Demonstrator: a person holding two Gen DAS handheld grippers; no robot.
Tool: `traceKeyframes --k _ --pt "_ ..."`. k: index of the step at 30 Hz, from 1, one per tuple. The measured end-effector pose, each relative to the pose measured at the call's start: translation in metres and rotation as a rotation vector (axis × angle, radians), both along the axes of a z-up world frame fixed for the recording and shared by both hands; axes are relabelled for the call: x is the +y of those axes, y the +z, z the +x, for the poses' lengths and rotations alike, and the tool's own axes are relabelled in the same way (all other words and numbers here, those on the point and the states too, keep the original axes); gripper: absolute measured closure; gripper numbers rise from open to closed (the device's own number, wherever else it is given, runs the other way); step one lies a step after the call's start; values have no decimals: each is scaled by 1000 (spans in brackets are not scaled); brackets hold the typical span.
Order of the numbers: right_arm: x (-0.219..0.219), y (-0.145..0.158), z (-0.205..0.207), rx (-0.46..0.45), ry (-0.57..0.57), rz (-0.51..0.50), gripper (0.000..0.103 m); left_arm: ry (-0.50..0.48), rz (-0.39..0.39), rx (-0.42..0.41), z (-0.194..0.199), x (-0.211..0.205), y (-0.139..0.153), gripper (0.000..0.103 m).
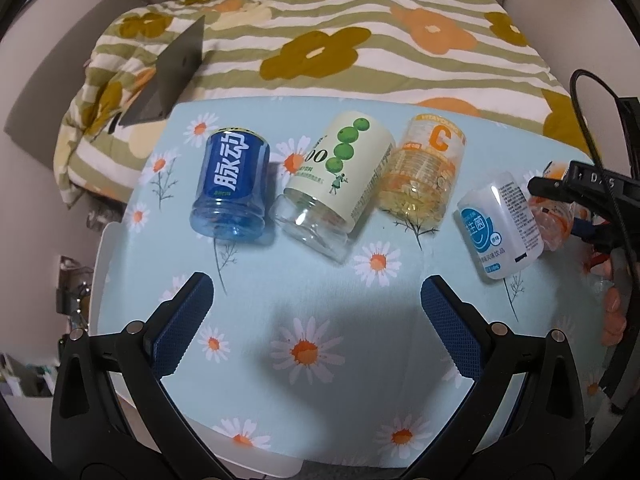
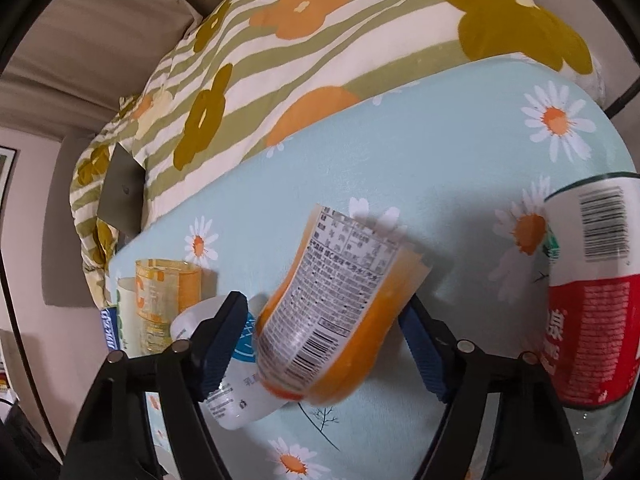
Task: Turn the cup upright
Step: 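Lift the orange-labelled cup off the tablecloth with the right gripper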
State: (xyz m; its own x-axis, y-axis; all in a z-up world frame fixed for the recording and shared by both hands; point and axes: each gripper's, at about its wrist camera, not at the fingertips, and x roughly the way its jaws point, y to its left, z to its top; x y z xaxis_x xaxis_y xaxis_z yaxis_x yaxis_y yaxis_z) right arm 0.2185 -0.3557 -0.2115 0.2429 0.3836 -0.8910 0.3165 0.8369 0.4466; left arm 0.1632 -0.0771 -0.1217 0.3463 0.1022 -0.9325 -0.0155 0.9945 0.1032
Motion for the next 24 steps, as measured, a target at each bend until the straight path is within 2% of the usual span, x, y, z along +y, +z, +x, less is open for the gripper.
traceKeyframes --k 5,10,18,24 --pt "2 0 -1 -7 21 -17 40 -6 -5 0 2 0 0 0" --pt "-1 9 -6 -27 20 -46 41 -17 -14 -9 0 2 4 0" --pt "-5 51 -23 -112 10 -89 42 -44 -26 -65 -16 7 25 0" --pt "13 86 -54 -162 51 -116 42 -67 -33 -122 -38 24 46 0"
